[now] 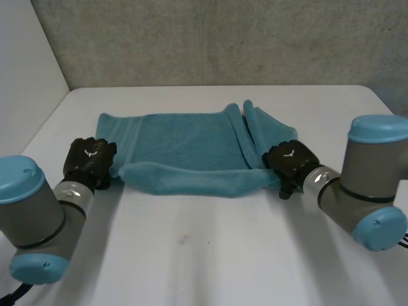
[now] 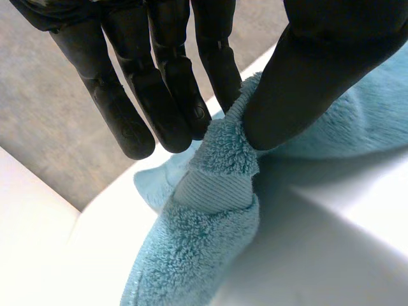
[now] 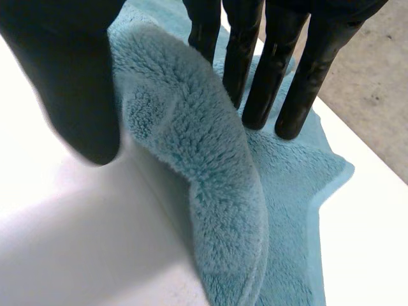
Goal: Fold the laundry
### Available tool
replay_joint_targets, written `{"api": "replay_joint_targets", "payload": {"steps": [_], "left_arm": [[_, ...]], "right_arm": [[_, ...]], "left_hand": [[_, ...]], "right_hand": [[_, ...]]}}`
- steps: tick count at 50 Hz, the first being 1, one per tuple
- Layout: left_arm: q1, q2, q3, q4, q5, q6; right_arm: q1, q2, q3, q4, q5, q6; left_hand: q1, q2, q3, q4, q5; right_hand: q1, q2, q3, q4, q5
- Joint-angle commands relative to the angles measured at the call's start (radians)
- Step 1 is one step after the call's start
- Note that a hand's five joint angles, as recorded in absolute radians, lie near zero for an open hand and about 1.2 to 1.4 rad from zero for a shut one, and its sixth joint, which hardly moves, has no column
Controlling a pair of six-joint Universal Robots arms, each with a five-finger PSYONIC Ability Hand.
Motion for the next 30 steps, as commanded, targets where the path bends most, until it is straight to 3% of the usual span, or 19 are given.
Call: {"api": "replay_joint_targets", "payload": {"steps": [1,7,11,17,22,27,30], "left_arm": [[0.007,0.084,-0.037,-0.078,0.003,-0.001],[0.028,0.151,-0.04,-0.095,0.0,-0.001],[0.039,0.186,-0.042,-0.104,0.001,-0.002],[0.058,0.249,-0.045,-0.109,0.001,-0.008],[0.067,0.288,-0.06,-0.11,0.003,-0.008],[0.067,0.297,-0.071,-0.112,0.003,-0.01],[0.065,0.297,-0.074,-0.11,0.003,-0.01]], "right_arm": [[-0.083,-0.162,0.051,0.031,-0.014,0.194],[-0.206,-0.266,0.086,0.055,-0.055,0.328],[-0.289,-0.29,0.114,0.111,-0.158,0.303],[-0.366,-0.286,0.132,0.129,-0.227,0.273],[-0.395,-0.267,0.172,0.134,-0.261,0.29],[-0.396,-0.111,0.165,0.125,-0.268,0.385],[-0.396,-0.091,0.158,0.12,-0.275,0.417]], "left_hand": [[0.26,0.196,0.201,0.2,0.265],[0.26,0.196,0.201,0.2,0.265],[0.26,0.196,0.201,0.2,0.265],[0.26,0.196,0.201,0.2,0.265],[0.26,0.196,0.201,0.2,0.265],[0.26,0.196,0.201,0.2,0.265],[0.26,0.196,0.201,0.2,0.265]], "right_hand": [[-0.16,-0.269,-0.271,-0.272,-0.282],[-0.142,-0.251,-0.254,-0.255,-0.264],[-0.128,-0.236,-0.239,-0.24,-0.249],[-0.128,-0.236,-0.239,-0.24,-0.249],[-0.113,-0.222,-0.224,-0.225,-0.235],[-0.057,-0.166,-0.169,-0.17,-0.179],[-0.045,-0.154,-0.157,-0.158,-0.167]]}}
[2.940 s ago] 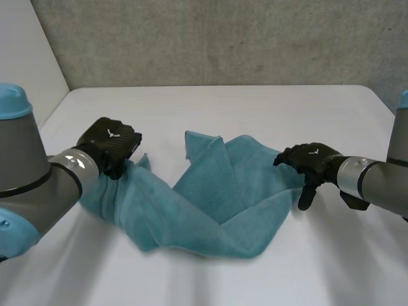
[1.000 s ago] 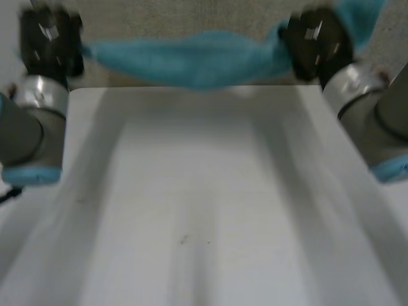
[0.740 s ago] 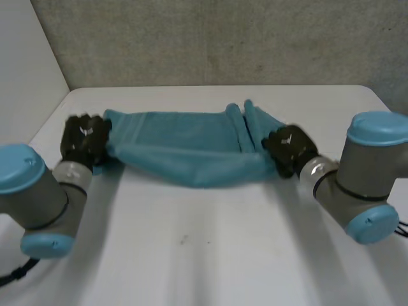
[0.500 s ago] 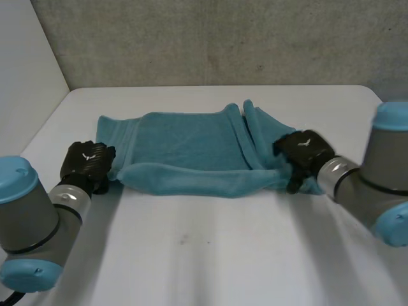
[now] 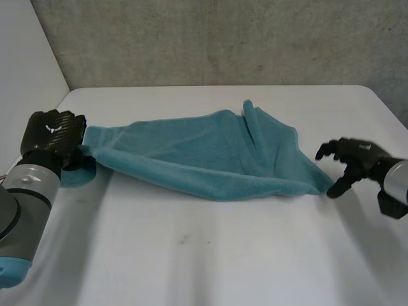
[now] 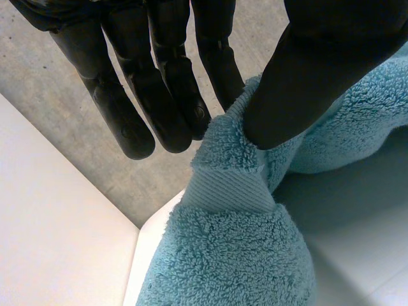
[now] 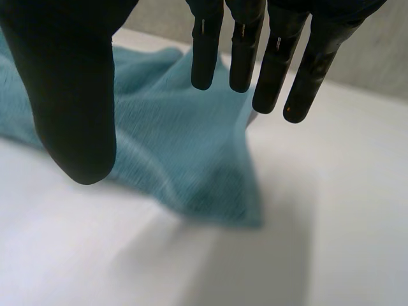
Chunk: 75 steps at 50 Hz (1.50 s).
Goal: Fold the laundry
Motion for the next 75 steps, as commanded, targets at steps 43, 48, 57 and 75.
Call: {"api": "replay_joint_targets", "payload": {"steps": [43,48,57,75], "left_arm": [[0.089,-0.03,0.037,-0.273,0.018,0.035],[0.109,-0.012,0.063,-0.277,0.049,0.006],[0.166,-0.019,0.077,-0.3,0.106,-0.135],[0.209,-0.143,0.086,-0.428,0.176,-0.175]], "right_arm": [[0.12,0.139,-0.11,-0.159,0.044,0.122],[0.127,0.119,-0.077,-0.176,0.05,0.037],[0.117,0.118,-0.05,-0.184,0.053,-0.05],[0.117,0.072,-0.051,-0.177,0.057,-0.06]], "left_hand": [[-0.711,-0.775,-0.77,-0.771,-0.707],[-0.779,-0.842,-0.837,-0.838,-0.774],[-0.747,-0.81,-0.805,-0.806,-0.742],[-0.424,-0.488,-0.483,-0.484,-0.42]], "right_hand": [[0.981,0.93,0.934,0.937,0.931],[0.981,0.93,0.934,0.937,0.931],[0.981,0.93,0.934,0.937,0.931],[0.981,0.93,0.934,0.937,0.931]]}}
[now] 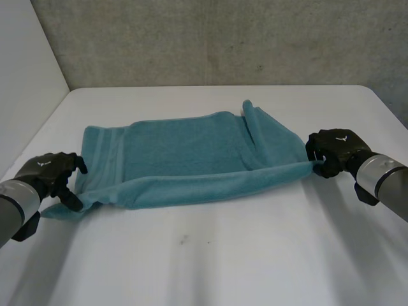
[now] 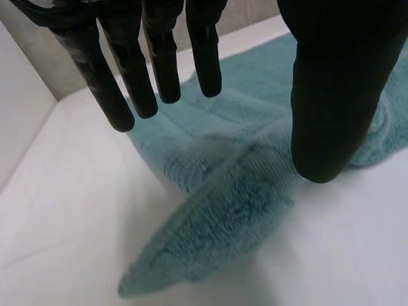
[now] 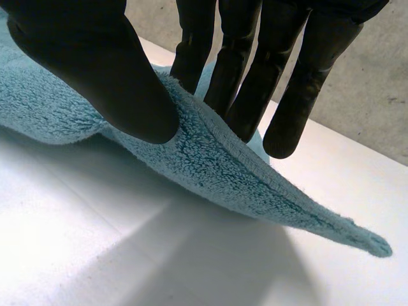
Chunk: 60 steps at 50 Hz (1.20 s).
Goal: Fold the laundry
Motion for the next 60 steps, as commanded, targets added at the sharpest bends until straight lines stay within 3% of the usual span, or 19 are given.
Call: {"api": "replay_joint_targets", "payload": {"steps": [1,8,16,20,27,30,32,35,37,39,44,49,54,60], "left_arm": [[0.009,-0.046,0.01,-0.007,0.0,0.004],[0.012,-0.074,0.016,-0.005,0.0,0.012],[0.01,-0.086,0.023,-0.007,0.0,0.013],[0.009,-0.083,0.02,-0.014,0.0,0.016],[-0.002,-0.066,0.02,-0.054,0.003,0.015],[-0.005,0.016,0.027,-0.066,0.003,0.02],[-0.007,0.171,0.05,-0.069,0.003,0.038],[-0.007,0.242,0.072,-0.069,0.003,0.049],[-0.008,0.37,0.134,-0.077,0.003,0.062],[-0.01,0.431,0.174,-0.095,0.005,0.067],[-0.01,0.472,0.268,-0.183,0.008,0.069],[-0.007,0.406,0.3,-0.23,0.021,0.09],[-0.013,0.259,0.286,-0.232,0.022,0.181],[-0.072,-0.01,0.329,-0.22,0.009,0.24]], "right_arm": [[0.0,-0.011,-0.002,0.002,0.002,-0.001],[0.001,-0.02,-0.002,0.007,0.002,-0.047],[0.001,-0.023,0.0,0.015,0.005,-0.115],[0.001,-0.029,-0.002,0.024,0.005,-0.121],[-0.002,-0.074,-0.028,0.117,0.005,-0.133],[-0.003,-0.153,-0.063,0.223,0.005,-0.164],[-0.006,-0.205,-0.089,0.285,0.005,-0.182],[-0.025,-0.326,-0.156,0.41,0.005,-0.211],[-0.035,-0.376,-0.186,0.449,0.007,-0.221],[-0.054,-0.483,-0.268,0.52,0.003,-0.228],[-0.093,-0.571,-0.36,0.597,-0.012,-0.234],[-0.121,-0.524,-0.368,0.649,0.002,-0.303],[-0.049,-0.378,-0.342,0.67,0.037,-0.42],[0.078,-0.16,-0.359,0.659,0.195,-0.478]], "left_hand": [[0.202,0.205,0.206,0.203,0.202],[0.284,0.287,0.288,0.285,0.284],[0.601,0.604,0.605,0.602,0.601],[0.884,0.887,0.888,0.885,0.884],[0.886,0.889,0.889,0.886,0.885],[0.886,0.889,0.889,0.886,0.885],[0.886,0.889,0.889,0.886,0.885],[0.886,0.889,0.889,0.886,0.885],[0.886,0.889,0.889,0.886,0.885],[0.886,0.889,0.889,0.886,0.885],[0.886,0.889,0.889,0.886,0.885],[0.886,0.889,0.889,0.886,0.885],[0.886,0.889,0.889,0.886,0.885],[0.886,0.889,0.889,0.886,0.885]], "right_hand": [[0.416,0.216,0.215,0.205,0.247],[0.416,0.216,0.215,0.205,0.247],[0.416,0.216,0.215,0.205,0.247],[0.416,0.216,0.215,0.205,0.247],[0.416,0.216,0.215,0.205,0.247],[0.416,0.216,0.215,0.205,0.247],[0.416,0.216,0.215,0.205,0.247],[0.416,0.216,0.215,0.205,0.247],[0.416,0.216,0.215,0.205,0.247],[0.416,0.216,0.215,0.205,0.247],[0.416,0.216,0.215,0.205,0.247],[0.416,0.216,0.215,0.205,0.247],[0.416,0.216,0.215,0.205,0.247],[0.416,0.216,0.215,0.205,0.247]]}}
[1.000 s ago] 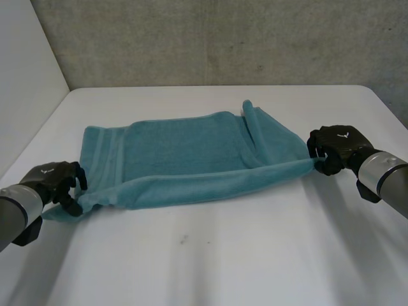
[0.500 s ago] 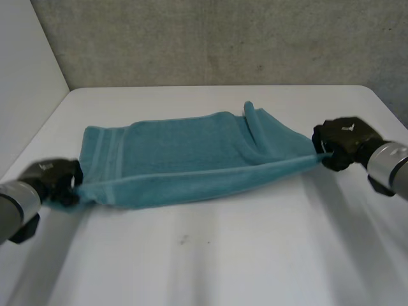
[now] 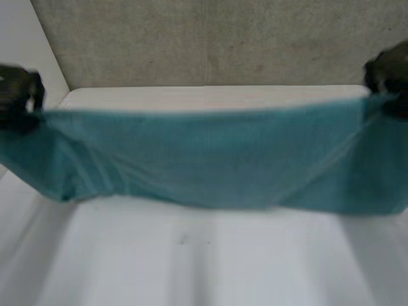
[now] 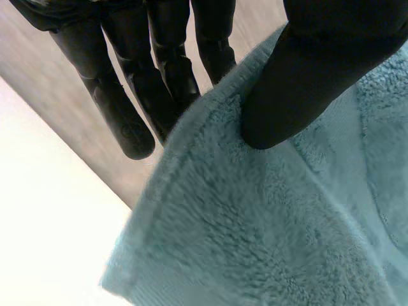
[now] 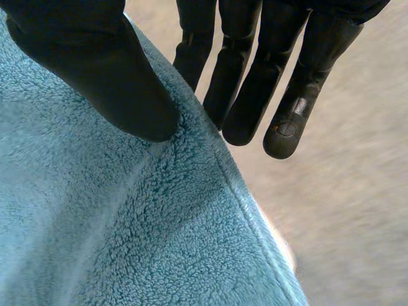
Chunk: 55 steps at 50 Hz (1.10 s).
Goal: Fold the laundry
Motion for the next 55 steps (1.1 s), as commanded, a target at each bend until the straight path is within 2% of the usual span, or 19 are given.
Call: {"api": "replay_joint_targets", "payload": {"steps": [1,7,10,13,14,15,16,18,19,20,21,22,24,29,33,38,42,49,55], "left_arm": [[-0.084,-0.334,0.065,0.03,-0.015,0.067],[-0.144,-0.51,0.185,0.087,-0.081,0.072],[-0.161,-0.585,0.296,0.142,-0.135,0.076],[-0.187,-0.602,0.466,0.341,-0.166,0.113],[-0.187,-0.602,0.466,0.342,-0.166,0.113],[-0.195,-0.588,0.507,0.454,-0.175,0.133],[-0.195,-0.588,0.508,0.455,-0.175,0.133],[-0.218,-0.525,0.541,0.677,-0.187,0.17],[-0.218,-0.525,0.541,0.678,-0.187,0.17],[-0.218,-0.495,0.549,0.774,-0.193,0.176],[-0.218,-0.494,0.549,0.774,-0.193,0.176],[-0.215,-0.475,0.557,0.85,-0.196,0.175],[-0.215,-0.461,0.557,0.901,-0.199,0.173],[-0.227,-0.462,0.538,0.807,-0.218,0.165],[-0.214,-0.471,0.44,0.695,-0.209,0.089],[-0.201,-0.491,0.312,0.692,-0.209,0.026],[-0.2,-0.546,0.192,0.692,-0.209,0.021],[-0.201,-0.594,0.048,0.692,-0.207,0.026],[-0.201,-0.579,-0.058,0.684,-0.206,0.03]], "right_arm": [[0.139,0.276,-0.018,-0.028,0.171,-0.077],[0.146,0.469,-0.13,-0.169,0.216,-0.071],[0.147,0.501,-0.181,-0.213,0.227,-0.066],[0.162,0.539,-0.409,-0.35,0.303,-0.059],[0.163,0.539,-0.409,-0.351,0.304,-0.059],[0.184,0.536,-0.491,-0.413,0.325,-0.052],[0.184,0.536,-0.492,-0.414,0.325,-0.052],[0.222,0.525,-0.601,-0.578,0.34,-0.031],[0.222,0.525,-0.601,-0.579,0.34,-0.031],[0.235,0.499,-0.606,-0.672,0.342,-0.02],[0.241,0.452,-0.583,-0.756,0.349,-0.01],[0.241,0.451,-0.583,-0.757,0.35,-0.009],[0.244,0.352,-0.465,-0.853,0.345,0.006],[0.239,0.275,-0.278,-0.854,0.336,0.011],[0.236,0.273,-0.164,-0.841,0.325,0.012],[0.23,0.273,0.062,-0.829,0.273,0.012],[0.227,0.289,0.141,-0.828,0.242,0.014],[0.229,0.509,0.238,-0.82,0.169,0.07],[0.218,0.551,0.258,-0.777,0.165,0.089]], "left_hand": [[0.262,0.198,0.204,0.201,0.252],[0.262,0.198,0.204,0.201,0.252],[0.262,0.198,0.204,0.201,0.252],[0.262,0.198,0.204,0.201,0.252],[0.262,0.198,0.204,0.201,0.252],[0.262,0.198,0.204,0.201,0.252],[0.262,0.198,0.204,0.201,0.252],[0.262,0.198,0.204,0.201,0.252],[0.262,0.198,0.204,0.201,0.252],[0.262,0.198,0.204,0.201,0.252],[0.262,0.198,0.204,0.201,0.252],[0.262,0.198,0.204,0.201,0.252],[0.262,0.198,0.204,0.201,0.252],[0.262,0.198,0.204,0.201,0.252],[0.262,0.198,0.204,0.201,0.252],[0.262,0.198,0.204,0.201,0.252],[0.262,0.198,0.204,0.201,0.252],[0.262,0.198,0.204,0.201,0.252],[0.262,0.198,0.204,0.201,0.252]], "right_hand": [[0.416,0.216,0.214,0.203,0.238],[0.416,0.216,0.214,0.203,0.238],[0.416,0.216,0.214,0.203,0.238],[0.416,0.216,0.214,0.203,0.238],[0.416,0.216,0.214,0.203,0.238],[0.416,0.216,0.214,0.203,0.238],[0.416,0.216,0.214,0.203,0.238],[0.416,0.216,0.214,0.203,0.238],[0.416,0.216,0.214,0.203,0.238],[0.416,0.216,0.214,0.203,0.238],[0.416,0.216,0.214,0.203,0.238],[0.416,0.216,0.214,0.203,0.238],[0.416,0.216,0.214,0.203,0.238],[0.416,0.216,0.214,0.203,0.238],[0.416,0.216,0.214,0.203,0.238],[0.416,0.216,0.214,0.203,0.238],[0.416,0.216,0.214,0.203,0.238],[0.416,0.216,0.214,0.203,0.238],[0.416,0.216,0.214,0.203,0.238]]}}
